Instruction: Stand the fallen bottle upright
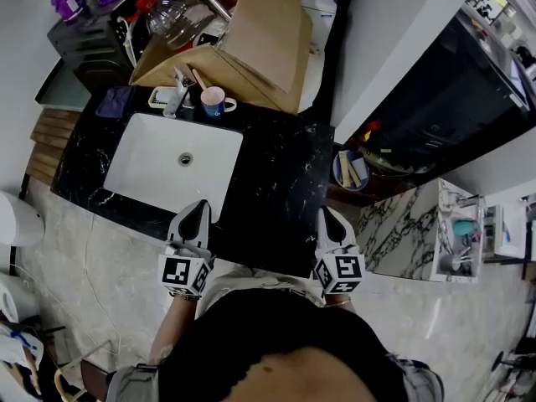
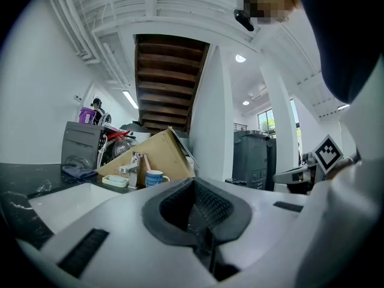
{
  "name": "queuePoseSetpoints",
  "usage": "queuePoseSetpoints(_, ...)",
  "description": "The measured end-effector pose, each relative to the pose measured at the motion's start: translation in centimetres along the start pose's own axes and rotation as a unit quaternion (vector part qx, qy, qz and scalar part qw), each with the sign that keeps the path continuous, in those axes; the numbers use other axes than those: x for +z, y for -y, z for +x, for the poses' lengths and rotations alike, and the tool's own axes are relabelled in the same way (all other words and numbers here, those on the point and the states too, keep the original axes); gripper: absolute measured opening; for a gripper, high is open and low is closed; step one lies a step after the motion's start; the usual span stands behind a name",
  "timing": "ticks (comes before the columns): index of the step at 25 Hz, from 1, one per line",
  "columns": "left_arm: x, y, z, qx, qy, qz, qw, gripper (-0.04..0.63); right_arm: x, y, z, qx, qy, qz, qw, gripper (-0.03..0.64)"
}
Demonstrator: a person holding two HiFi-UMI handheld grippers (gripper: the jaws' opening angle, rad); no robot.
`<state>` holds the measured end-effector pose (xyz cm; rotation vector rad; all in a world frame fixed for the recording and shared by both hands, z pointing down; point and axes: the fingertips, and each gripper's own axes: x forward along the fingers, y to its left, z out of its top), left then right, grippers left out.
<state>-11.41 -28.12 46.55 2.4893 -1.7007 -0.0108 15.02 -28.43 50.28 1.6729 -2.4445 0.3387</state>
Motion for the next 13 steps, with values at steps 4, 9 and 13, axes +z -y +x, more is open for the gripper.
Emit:
queuePoseSetpoints(4, -0.23, 0.24, 0.16, -0.002, -0.005, 0.005, 1.0, 0.002, -0.14, 0.16, -0.14, 0.001, -0.001, 0.001, 1.0, 0.005)
queuePoseSetpoints(9, -0.18, 0.29, 0.33, -0.003, -0.007, 0.006, 1.0, 0.002, -0.14, 0.31, -0.21, 0.001, -0.001, 0.001, 1.0, 0.005)
queuePoseSetpoints(13, -0.34, 0.57, 0.44, -0.009, -0.013, 0.013, 0.9998, 0.002, -0.16, 0.26, 0.04, 0.004, -0.003, 0.005, 1.0, 0.005)
